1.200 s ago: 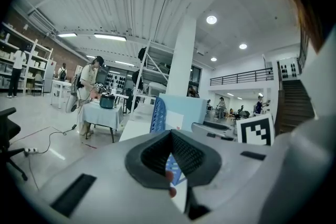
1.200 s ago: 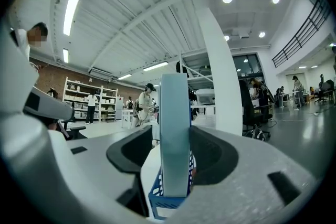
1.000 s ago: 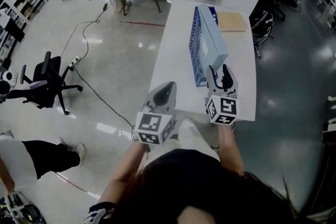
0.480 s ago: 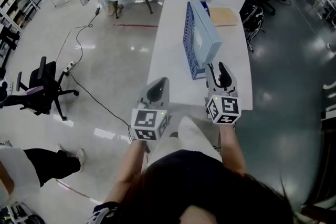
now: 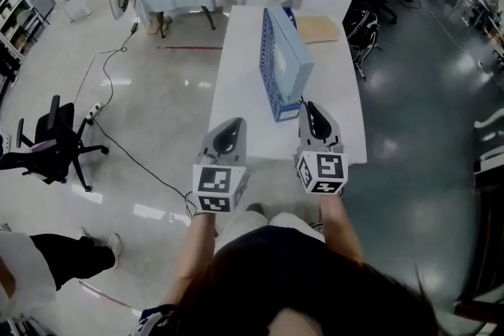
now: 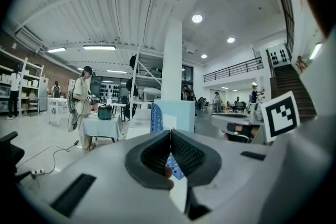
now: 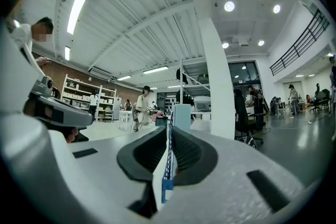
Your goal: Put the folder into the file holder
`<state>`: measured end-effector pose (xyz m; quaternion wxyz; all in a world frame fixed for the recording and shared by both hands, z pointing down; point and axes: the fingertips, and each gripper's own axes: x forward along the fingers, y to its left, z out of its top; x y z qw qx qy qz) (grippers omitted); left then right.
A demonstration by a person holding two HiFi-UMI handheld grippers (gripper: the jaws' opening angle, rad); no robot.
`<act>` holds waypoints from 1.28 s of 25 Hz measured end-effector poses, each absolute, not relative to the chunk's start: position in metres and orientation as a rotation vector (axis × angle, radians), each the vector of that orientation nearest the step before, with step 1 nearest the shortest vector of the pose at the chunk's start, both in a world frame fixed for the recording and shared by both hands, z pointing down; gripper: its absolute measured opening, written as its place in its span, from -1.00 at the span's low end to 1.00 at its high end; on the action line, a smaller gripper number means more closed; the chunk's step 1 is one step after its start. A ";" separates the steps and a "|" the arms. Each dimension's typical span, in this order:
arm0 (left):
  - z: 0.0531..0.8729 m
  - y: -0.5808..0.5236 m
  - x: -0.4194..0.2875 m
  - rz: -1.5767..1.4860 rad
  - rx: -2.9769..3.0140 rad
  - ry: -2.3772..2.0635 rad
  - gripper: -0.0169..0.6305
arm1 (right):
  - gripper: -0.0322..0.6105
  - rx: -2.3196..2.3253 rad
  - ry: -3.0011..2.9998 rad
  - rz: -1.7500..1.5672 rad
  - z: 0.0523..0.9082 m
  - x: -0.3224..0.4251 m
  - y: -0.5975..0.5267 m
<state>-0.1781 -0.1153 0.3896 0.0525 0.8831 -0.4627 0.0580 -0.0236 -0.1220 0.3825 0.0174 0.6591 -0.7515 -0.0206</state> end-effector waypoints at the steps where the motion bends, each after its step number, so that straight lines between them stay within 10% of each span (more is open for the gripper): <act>1: 0.388 -0.116 -0.176 0.181 2.698 -1.417 -0.93 | -0.81 2.053 -2.333 -0.066 0.381 -0.022 -0.120; 32: 0.349 -0.014 -0.089 0.116 2.714 -1.512 -0.93 | -0.90 1.919 -2.552 -0.049 0.344 0.034 -0.014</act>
